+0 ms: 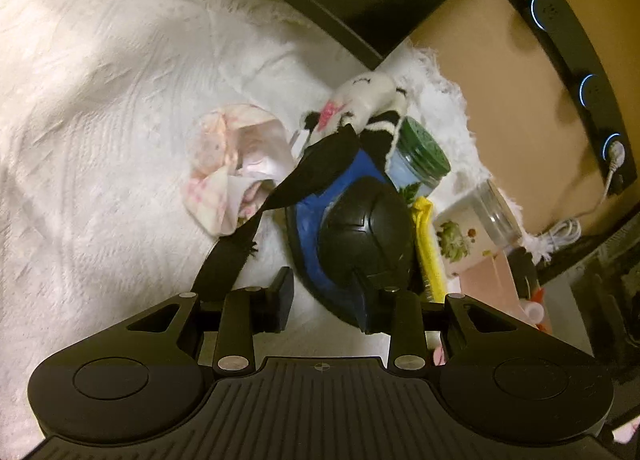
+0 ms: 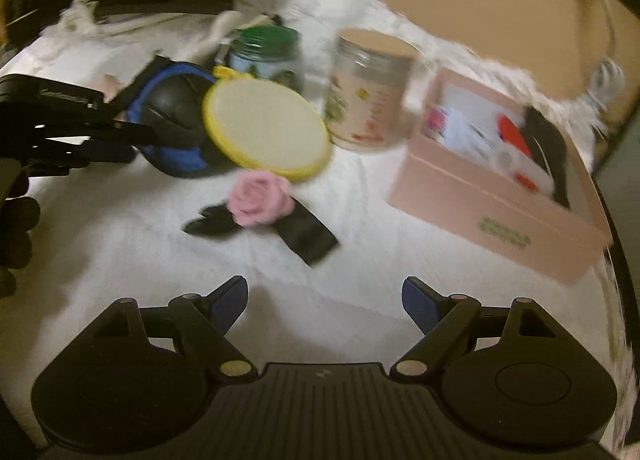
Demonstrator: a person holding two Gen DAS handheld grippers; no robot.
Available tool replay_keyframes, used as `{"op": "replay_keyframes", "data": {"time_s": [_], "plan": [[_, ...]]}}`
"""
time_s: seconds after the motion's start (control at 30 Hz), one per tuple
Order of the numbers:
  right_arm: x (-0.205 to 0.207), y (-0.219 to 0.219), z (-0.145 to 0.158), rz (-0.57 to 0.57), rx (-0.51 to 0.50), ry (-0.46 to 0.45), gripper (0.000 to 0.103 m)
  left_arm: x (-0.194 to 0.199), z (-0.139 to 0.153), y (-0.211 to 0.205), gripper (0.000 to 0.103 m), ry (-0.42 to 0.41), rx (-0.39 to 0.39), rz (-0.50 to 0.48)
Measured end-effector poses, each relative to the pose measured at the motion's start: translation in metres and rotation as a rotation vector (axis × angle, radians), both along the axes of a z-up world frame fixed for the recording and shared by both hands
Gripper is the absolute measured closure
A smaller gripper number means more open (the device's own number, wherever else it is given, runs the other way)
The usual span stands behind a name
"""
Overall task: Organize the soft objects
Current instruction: 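Grasp the blue-and-black eye mask with the left tool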
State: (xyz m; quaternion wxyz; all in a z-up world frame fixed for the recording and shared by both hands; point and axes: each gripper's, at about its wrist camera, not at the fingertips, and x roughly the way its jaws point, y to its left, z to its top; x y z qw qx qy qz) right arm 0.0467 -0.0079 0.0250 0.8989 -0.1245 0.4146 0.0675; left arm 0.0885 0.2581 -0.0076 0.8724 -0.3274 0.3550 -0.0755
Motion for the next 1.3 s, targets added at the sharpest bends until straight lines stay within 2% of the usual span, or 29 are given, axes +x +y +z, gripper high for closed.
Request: {"op": "replay_keyframes", "data": {"time_s": [0.07,0.13,0.23,0.37,0.4,0.47,0.53,0.6,0.67,0.73,0.8,0.87,0.97,1.07,1.17,1.3], "plan": [[-0.002,-0.008,-0.003,-0.032,0.022,0.012,0.018,0.003,0.001,0.003,0.068,-0.014,-0.003,0.010],[-0.003,-0.013,-0.007,-0.059,0.042,0.025,0.018,0.005,0.006,0.008,0.068,-0.024,0.025,0.063],[-0.003,-0.020,-0.011,-0.091,0.086,0.037,0.016,0.007,0.008,0.017,0.068,-0.055,0.010,0.121],[-0.002,-0.027,-0.016,-0.121,0.127,0.032,0.010,0.024,0.001,0.027,0.068,-0.075,-0.047,0.094],[-0.002,-0.026,-0.016,-0.119,0.125,0.031,0.009,0.029,-0.001,0.031,0.069,-0.084,-0.086,0.080],[-0.003,-0.026,-0.016,-0.117,0.125,0.027,0.009,0.035,-0.004,0.034,0.066,-0.094,-0.173,0.026],[-0.002,-0.027,-0.016,-0.115,0.126,0.025,0.008,0.034,0.007,0.027,0.065,-0.149,-0.211,-0.056],[-0.003,-0.028,-0.016,-0.117,0.129,0.024,0.007,0.027,0.027,0.010,0.064,-0.237,-0.181,-0.149],[-0.002,-0.028,-0.017,-0.119,0.130,0.022,0.005,0.024,0.039,-0.011,0.064,-0.290,-0.122,-0.222],[-0.002,-0.027,-0.017,-0.119,0.129,0.020,0.005,0.028,0.044,-0.037,0.064,-0.275,-0.009,-0.280],[-0.003,-0.028,-0.017,-0.115,0.130,0.016,0.005,0.036,0.040,-0.058,0.063,-0.225,0.060,-0.311],[-0.004,-0.028,-0.017,-0.112,0.130,0.014,0.005,0.045,0.031,-0.072,0.063,-0.186,0.065,-0.326],[-0.007,-0.029,-0.018,-0.108,0.133,0.015,0.004,0.057,0.027,-0.084,0.063,-0.157,0.103,-0.290],[-0.009,-0.032,-0.018,-0.106,0.141,0.024,0.000,0.063,0.029,-0.082,0.071,-0.140,0.127,-0.241],[-0.008,-0.031,-0.018,-0.111,0.141,0.032,0.000,0.067,0.029,-0.071,0.073,-0.083,0.068,-0.235],[-0.008,-0.026,-0.017,-0.144,0.119,0.059,0.000,0.052,0.044,-0.054,0.074,-0.116,0.088,-0.243]]}}
